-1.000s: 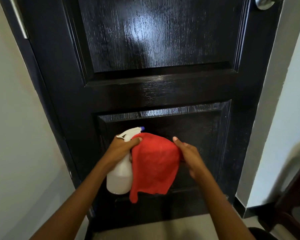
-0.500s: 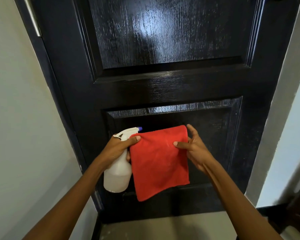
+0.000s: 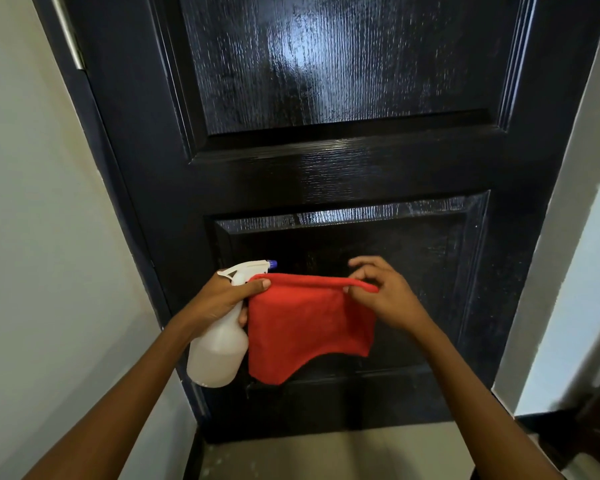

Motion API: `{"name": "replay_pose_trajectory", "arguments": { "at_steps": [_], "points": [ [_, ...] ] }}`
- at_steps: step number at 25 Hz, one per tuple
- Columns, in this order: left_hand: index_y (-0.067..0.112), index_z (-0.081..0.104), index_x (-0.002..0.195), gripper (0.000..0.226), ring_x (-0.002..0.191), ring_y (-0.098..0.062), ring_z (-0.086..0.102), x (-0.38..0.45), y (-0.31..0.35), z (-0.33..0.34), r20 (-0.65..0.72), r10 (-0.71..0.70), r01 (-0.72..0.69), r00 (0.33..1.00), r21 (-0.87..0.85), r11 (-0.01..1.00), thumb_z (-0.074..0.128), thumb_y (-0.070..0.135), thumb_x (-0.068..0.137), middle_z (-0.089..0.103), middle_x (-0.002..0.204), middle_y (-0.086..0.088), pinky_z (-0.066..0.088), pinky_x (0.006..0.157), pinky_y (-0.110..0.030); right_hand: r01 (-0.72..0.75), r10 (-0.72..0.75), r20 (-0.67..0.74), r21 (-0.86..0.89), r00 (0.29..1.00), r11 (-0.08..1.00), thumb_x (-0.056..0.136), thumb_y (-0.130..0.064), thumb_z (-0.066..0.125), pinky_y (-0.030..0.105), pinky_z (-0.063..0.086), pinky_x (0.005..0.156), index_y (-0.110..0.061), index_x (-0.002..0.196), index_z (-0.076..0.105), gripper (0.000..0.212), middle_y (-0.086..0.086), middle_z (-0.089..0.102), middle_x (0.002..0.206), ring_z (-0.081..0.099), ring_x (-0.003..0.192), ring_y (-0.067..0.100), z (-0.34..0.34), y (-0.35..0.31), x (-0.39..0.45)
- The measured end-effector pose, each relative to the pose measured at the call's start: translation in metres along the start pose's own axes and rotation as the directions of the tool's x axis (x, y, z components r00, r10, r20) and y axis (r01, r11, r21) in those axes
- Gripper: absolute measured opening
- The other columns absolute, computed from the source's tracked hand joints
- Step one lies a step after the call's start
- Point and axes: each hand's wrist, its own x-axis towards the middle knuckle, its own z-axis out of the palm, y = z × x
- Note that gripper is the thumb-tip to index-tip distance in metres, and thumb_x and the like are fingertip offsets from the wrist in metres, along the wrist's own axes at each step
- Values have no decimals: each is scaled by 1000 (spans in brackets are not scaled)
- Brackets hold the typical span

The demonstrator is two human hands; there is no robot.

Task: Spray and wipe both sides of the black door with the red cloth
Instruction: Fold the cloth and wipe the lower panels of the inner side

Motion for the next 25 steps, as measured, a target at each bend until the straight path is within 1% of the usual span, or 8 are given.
{"name": "replay_pose_trajectory", "arguments": {
  "at_steps": [2,3,7,11,15,18,22,25],
  "points": [
    [44,70,118,30,46,-26,52,1,-4,-1,22,-40,41,999,-45,998,72,34,89,55,62,-22,54,56,-37,-153,149,36,317,988,936,89,-16,78,25,47,70,-21,83,73,9,-10,69,80,61,72,2,-3,-8,4],
    [40,69,123,34,46,-27,51,1,-7,-1,24,-56,57,998,-79,995,72,34,89,54,63,-22,53,55,-37,-177,179,27,346,983,921,90,-15,77,25,48,68,-19,86,73,6,-7,69,76,62,70,4,-3,-8,6],
    [28,72,119,29,42,-27,46,6,-15,16,-18,-68,62,998,-223,973,72,28,90,51,59,-18,50,52,-35,-185,186,4,126,983,975,90,-22,78,32,55,76,-29,91,74,8,-5,74,87,69,84,12,1,8,11],
    [35,75,112,23,42,-26,47,10,-11,21,10,-58,59,998,-252,966,73,30,89,51,58,-17,50,52,-34,-246,220,123,270,968,931,93,-8,72,20,53,71,-14,101,75,10,4,74,91,67,84,16,-14,8,7],
    [31,69,126,43,47,-24,53,10,-20,17,-52,-104,92,993,-202,975,78,40,84,56,61,-15,52,55,-37,-209,202,63,442,977,872,94,-13,71,30,54,72,-4,105,73,15,11,73,92,67,81,20,-22,-3,3],
    [23,66,127,49,46,-23,54,9,-30,20,-135,-158,126,978,-219,968,80,40,83,58,64,-17,52,55,-38,-201,209,14,340,978,919,94,-16,72,32,57,77,-14,102,75,9,8,75,98,70,90,21,-14,-1,7],
    [33,69,122,37,43,-24,52,6,-27,34,-132,-179,132,975,-302,944,78,35,86,56,58,-16,52,51,-33,-161,109,-233,-215,966,963,89,-33,77,43,54,93,-32,120,64,34,-3,61,123,63,109,19,24,4,-3],
    [22,72,113,33,44,-24,53,6,-21,53,-145,-205,154,968,-303,941,78,38,85,58,61,-19,52,51,-33,-105,106,-84,18,991,994,84,-52,76,37,58,80,-38,108,61,32,-11,67,100,67,90,6,60,-25,-20]
  ]
}}
